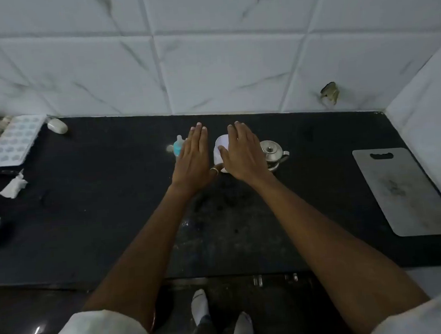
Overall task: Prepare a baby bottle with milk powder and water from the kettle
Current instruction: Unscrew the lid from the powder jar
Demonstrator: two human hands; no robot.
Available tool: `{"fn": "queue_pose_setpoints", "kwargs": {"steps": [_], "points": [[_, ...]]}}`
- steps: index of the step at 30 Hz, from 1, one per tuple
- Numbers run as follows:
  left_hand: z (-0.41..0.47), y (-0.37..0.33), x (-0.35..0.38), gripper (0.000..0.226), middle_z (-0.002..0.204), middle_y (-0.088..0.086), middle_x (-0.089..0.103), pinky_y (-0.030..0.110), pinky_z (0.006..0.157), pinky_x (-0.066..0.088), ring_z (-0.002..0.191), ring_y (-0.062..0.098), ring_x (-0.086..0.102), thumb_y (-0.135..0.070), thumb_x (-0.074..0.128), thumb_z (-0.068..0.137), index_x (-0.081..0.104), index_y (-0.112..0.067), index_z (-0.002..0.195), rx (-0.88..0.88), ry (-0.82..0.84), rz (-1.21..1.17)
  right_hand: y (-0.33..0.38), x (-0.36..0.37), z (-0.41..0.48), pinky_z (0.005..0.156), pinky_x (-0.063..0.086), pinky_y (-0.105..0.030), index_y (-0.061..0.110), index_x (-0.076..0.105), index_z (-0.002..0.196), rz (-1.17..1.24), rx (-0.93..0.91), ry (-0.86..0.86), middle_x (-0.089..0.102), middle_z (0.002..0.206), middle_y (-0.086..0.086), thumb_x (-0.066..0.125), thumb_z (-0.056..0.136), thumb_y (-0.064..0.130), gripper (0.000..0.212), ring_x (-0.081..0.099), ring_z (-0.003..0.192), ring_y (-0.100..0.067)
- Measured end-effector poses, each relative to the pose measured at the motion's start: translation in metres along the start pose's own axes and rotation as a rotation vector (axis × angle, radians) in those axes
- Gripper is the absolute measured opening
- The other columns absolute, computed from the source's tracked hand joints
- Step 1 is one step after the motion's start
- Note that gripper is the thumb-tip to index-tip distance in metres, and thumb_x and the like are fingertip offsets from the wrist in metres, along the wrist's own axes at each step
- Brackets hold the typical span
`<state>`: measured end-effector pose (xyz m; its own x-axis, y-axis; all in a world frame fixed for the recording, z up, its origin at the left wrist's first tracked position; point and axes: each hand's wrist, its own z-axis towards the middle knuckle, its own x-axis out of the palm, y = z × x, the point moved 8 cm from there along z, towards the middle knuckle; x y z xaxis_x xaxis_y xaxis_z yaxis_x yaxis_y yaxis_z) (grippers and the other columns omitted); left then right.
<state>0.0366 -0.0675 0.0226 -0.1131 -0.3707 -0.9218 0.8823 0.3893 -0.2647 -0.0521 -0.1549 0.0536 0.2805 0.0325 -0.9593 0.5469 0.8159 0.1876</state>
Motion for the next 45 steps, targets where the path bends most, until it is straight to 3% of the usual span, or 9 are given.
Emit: {"fn": "queue_pose_setpoints", "kwargs": {"steps": [3,7,11,15,19,23,28,45], "points": [[0.008,0.004,0.011,0.112,0.167,0.019,0.003,0.038,0.123,0.001,0.155,0.031,0.002,-0.047,0.074,0.082,0.007,0.002,0.157,-0.002,0.070,-0.060,-0.004,0.008,0.008,0.121,0.030,-0.046,0.003,0.030,0.155,0.004,0.046,0.085,0.030,0.162,-0.021,0.052,0.102,0.042,0.069,0.028,0.151,-0.035],[0.020,0.007,0.032,0.117,0.167,0.016,0.004,0.042,0.126,0.012,0.155,0.029,0.003,-0.038,0.080,0.078,0.003,-0.001,0.157,-0.006,0.184,-0.198,-0.008,0.028,0.018,0.121,0.031,-0.046,0.003,0.029,0.155,0.011,0.079,0.178,0.031,0.162,-0.019,0.054,0.100,0.047,0.074,0.029,0.151,-0.034],[0.019,0.015,0.057,0.119,0.166,0.013,0.016,0.043,0.122,0.025,0.152,0.027,0.021,-0.029,0.084,0.074,0.003,-0.006,0.159,-0.090,0.311,-0.382,-0.009,0.039,0.023,0.108,0.044,-0.044,0.007,0.039,0.148,0.029,0.098,0.241,0.046,0.151,-0.015,0.058,0.097,0.050,0.069,0.045,0.137,-0.033],[0.022,0.027,0.080,0.120,0.164,0.012,0.022,0.045,0.120,0.030,0.150,0.029,0.026,-0.027,0.085,0.072,0.006,-0.007,0.159,-0.165,0.360,-0.473,-0.008,0.050,0.037,0.102,0.047,-0.045,0.008,0.036,0.150,0.011,0.086,0.296,0.045,0.150,-0.014,0.055,0.097,0.053,0.072,0.045,0.135,-0.033],[0.029,0.029,0.097,0.115,0.164,0.009,0.024,0.045,0.120,0.029,0.150,0.026,0.026,-0.031,0.086,0.073,0.013,-0.009,0.159,-0.237,0.350,-0.568,-0.012,0.052,0.052,0.099,0.048,-0.044,0.007,0.033,0.152,-0.040,0.092,0.288,0.046,0.148,-0.015,0.059,0.094,0.055,0.079,0.047,0.132,-0.034],[0.038,0.028,0.101,0.108,0.153,0.005,0.044,0.040,0.113,0.040,0.139,0.021,0.044,-0.044,0.082,0.064,0.029,-0.014,0.153,-0.276,0.257,-0.686,-0.017,0.058,0.060,0.090,0.051,-0.041,0.010,0.040,0.145,-0.067,0.104,0.345,0.052,0.139,-0.015,0.065,0.090,0.054,0.075,0.054,0.123,-0.032],[0.045,0.030,0.102,0.081,0.138,0.000,0.058,0.034,0.105,0.047,0.125,0.015,0.056,-0.020,0.087,0.070,0.048,-0.019,0.141,-0.281,0.134,-0.725,-0.023,0.061,0.069,0.084,0.048,-0.036,0.010,0.052,0.134,-0.084,0.110,0.373,0.056,0.128,-0.015,0.066,0.085,0.059,0.071,0.059,0.114,-0.031],[0.047,0.032,0.100,0.078,0.128,0.004,0.065,0.037,0.096,0.052,0.114,0.018,0.062,-0.019,0.087,0.067,0.052,-0.014,0.136,-0.267,0.092,-0.712,-0.021,0.067,0.075,0.089,0.045,-0.038,0.003,0.048,0.139,-0.052,0.031,0.464,0.049,0.134,-0.017,0.067,0.088,0.049,0.072,0.050,0.120,-0.034]]}}
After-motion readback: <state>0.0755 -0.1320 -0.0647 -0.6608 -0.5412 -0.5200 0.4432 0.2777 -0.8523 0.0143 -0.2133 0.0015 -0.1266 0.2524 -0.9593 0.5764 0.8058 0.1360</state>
